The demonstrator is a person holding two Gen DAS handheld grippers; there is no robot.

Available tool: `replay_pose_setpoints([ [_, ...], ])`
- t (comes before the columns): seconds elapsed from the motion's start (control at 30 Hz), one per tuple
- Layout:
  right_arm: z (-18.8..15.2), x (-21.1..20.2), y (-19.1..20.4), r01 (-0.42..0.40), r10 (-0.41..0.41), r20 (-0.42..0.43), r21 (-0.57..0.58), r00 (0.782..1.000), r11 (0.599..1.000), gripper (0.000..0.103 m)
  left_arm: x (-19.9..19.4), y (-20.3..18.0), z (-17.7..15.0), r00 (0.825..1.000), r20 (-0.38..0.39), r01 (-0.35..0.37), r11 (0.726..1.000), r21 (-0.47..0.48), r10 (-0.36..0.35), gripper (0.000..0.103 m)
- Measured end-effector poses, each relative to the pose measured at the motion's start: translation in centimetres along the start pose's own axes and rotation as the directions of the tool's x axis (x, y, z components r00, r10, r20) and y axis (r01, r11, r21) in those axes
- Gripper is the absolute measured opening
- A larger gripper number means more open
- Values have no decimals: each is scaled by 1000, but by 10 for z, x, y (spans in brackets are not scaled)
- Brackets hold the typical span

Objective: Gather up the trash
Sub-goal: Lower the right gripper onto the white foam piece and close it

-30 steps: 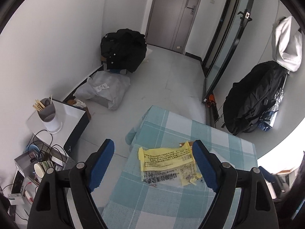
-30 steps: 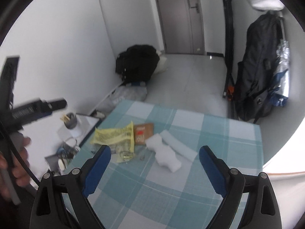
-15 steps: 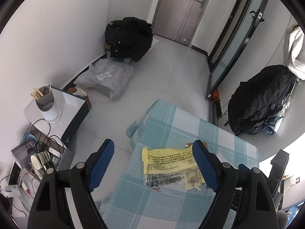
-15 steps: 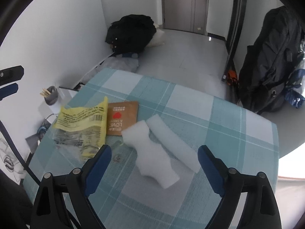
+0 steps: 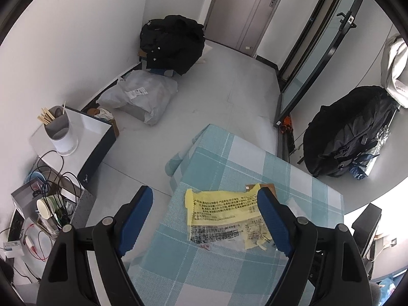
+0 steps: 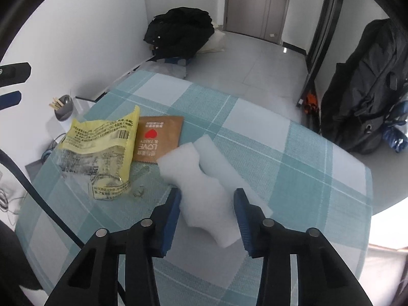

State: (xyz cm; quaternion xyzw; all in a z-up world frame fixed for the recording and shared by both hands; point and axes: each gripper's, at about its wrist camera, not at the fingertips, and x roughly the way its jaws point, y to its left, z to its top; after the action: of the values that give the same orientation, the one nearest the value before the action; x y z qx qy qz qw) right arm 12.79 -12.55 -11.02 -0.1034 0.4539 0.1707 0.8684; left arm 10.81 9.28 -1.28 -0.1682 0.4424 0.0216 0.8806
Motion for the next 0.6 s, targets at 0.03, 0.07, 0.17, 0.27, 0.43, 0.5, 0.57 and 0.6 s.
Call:
replay_pose_setpoints([
  [0.03,0,-1,0,-1,1,-2,-1,1000,1000,38,-1,-1,0,1000,1,1,1000,2,-1,82],
  [0.07,-1,-2,1,0,0,-5,-5,1000,1000,38,-1,-1,0,1000,4,-3,1000,8,3,82],
  [0.17,-4,-10,2,-11,11,-13,-7,1000,1000,38,-2,-3,1,1000,14,-14,1000,26,13,82],
  [0.27,-12,-23,-1,-18,18,-16,9,1000,1000,38,-3,-3,1,1000,20,-22,999,29,21,82],
  [0.43,-38,-43,-13,-42,48,-65,96,997,995,38,-4,0,0,1000,11,-7,1000,10,7,82],
  [0.5,-49,-50,-13,-40,49,-81,110,995,993,38,-6,-1,0,1000,17,-11,1000,15,11,82],
  [0.57,-57,-55,-10,-42,52,-93,105,994,994,38,-7,-2,-1,1000,18,-8,1000,17,7,82],
  [0.6,-60,-56,-7,-49,59,-98,99,993,994,39,-8,-2,-2,1000,15,0,1000,16,0,82],
])
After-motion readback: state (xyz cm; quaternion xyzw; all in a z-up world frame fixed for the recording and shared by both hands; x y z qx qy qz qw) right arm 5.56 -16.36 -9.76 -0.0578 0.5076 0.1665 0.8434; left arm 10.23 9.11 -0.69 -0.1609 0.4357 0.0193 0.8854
